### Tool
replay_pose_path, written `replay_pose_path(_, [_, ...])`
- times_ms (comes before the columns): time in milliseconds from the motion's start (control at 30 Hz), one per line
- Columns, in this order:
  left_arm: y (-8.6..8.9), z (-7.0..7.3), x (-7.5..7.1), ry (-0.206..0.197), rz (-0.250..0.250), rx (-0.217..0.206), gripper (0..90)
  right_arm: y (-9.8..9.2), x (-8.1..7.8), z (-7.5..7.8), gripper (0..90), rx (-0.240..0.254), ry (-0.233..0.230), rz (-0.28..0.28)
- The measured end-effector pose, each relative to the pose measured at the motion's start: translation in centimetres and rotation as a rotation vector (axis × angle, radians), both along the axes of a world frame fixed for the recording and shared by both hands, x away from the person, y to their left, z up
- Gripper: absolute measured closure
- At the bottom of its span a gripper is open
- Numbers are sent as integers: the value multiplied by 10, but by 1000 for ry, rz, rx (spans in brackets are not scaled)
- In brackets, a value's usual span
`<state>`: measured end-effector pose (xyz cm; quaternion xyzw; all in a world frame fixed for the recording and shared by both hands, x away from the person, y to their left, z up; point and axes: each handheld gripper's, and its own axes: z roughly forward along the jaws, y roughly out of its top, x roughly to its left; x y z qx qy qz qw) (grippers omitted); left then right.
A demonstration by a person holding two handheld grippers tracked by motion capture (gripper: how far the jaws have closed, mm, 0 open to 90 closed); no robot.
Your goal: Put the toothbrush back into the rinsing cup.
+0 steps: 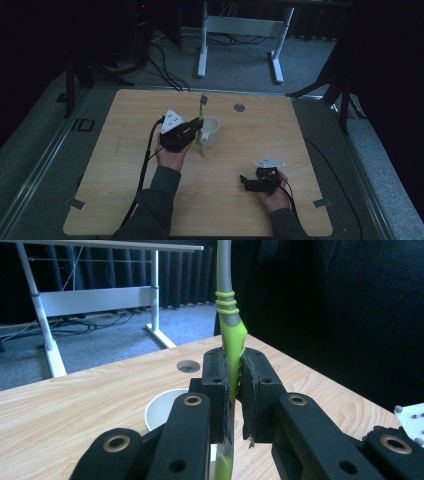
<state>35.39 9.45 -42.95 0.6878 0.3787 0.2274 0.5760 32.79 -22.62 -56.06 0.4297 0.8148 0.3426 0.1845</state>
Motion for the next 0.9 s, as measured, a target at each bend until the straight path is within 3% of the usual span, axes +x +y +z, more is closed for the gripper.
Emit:
replay_pose_path(500, [-3,-2,2,1,3,-38,819,0,0,0,133,0,0,1])
replay_pose_path(733, [-4,-2,2,-26,48,-64,819,0,0,0,133,0,-1,2])
replay_pose_path(900, [-6,-3,4,-23,56,-80,820,0,0,0,133,0,0,1])
